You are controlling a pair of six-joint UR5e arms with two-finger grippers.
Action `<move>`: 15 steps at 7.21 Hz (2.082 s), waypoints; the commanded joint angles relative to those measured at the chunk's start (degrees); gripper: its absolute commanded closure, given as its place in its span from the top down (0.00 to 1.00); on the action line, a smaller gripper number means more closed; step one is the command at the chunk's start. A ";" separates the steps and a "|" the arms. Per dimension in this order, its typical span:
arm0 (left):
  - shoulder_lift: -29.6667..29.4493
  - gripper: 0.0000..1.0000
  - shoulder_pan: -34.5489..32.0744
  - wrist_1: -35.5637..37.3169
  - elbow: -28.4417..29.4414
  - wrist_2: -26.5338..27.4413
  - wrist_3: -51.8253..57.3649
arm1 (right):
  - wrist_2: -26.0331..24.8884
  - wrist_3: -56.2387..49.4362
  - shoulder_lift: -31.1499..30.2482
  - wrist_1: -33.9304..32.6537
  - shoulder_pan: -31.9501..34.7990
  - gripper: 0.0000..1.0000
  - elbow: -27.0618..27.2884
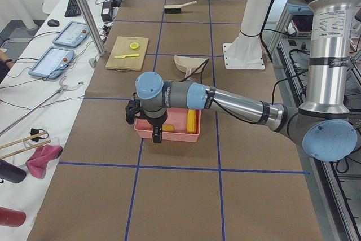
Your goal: Sweep and dump trash into bin
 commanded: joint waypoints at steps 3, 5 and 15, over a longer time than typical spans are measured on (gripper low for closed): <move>0.27 0.99 -0.78 -7.19 11.32 1.78 0.11 | 0.09 0.00 -0.09 0.00 0.30 1.00 0.00; 1.32 0.99 -0.96 -9.98 12.15 2.50 -0.41 | 0.09 0.00 -0.09 0.00 0.38 1.00 0.09; 1.33 0.99 -1.84 -9.98 12.05 2.67 -0.42 | 0.00 0.00 -1.14 -0.18 0.56 1.00 1.41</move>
